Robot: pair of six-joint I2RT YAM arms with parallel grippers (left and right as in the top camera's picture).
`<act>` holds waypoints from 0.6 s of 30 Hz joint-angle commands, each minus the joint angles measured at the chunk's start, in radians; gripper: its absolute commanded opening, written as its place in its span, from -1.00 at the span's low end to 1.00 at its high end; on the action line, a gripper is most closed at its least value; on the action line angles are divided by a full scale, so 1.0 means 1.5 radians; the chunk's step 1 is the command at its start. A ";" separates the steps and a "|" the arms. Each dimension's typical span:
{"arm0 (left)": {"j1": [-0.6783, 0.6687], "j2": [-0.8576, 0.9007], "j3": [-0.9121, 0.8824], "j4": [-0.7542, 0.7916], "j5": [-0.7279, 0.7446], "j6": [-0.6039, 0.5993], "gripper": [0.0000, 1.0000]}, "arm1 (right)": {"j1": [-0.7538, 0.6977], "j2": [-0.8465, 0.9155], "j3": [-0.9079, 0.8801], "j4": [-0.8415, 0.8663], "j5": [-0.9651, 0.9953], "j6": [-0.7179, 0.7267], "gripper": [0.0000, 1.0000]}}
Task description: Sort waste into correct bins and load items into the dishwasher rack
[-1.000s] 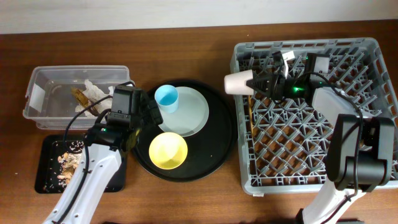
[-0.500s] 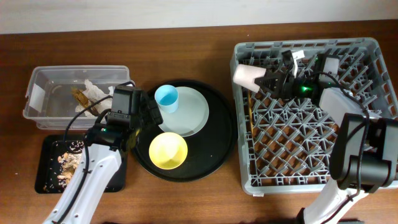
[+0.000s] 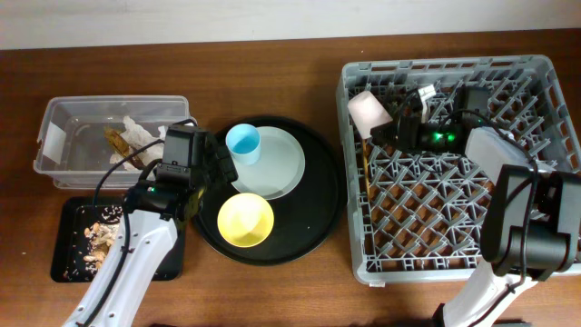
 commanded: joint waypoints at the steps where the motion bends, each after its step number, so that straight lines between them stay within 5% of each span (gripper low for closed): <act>1: 0.002 -0.006 0.008 0.001 -0.005 0.004 0.98 | -0.003 -0.061 -0.003 -0.029 0.090 -0.017 -0.42; 6: 0.002 -0.006 0.008 0.001 -0.005 0.004 0.98 | -0.003 -0.234 -0.003 -0.154 0.358 -0.026 0.00; 11: 0.002 -0.006 0.008 0.001 -0.005 0.004 0.98 | 0.015 -0.383 -0.003 -0.231 0.400 -0.032 0.05; 18: 0.002 -0.006 0.008 0.001 -0.005 0.004 0.98 | 0.281 -0.393 -0.004 -0.240 0.403 -0.136 0.05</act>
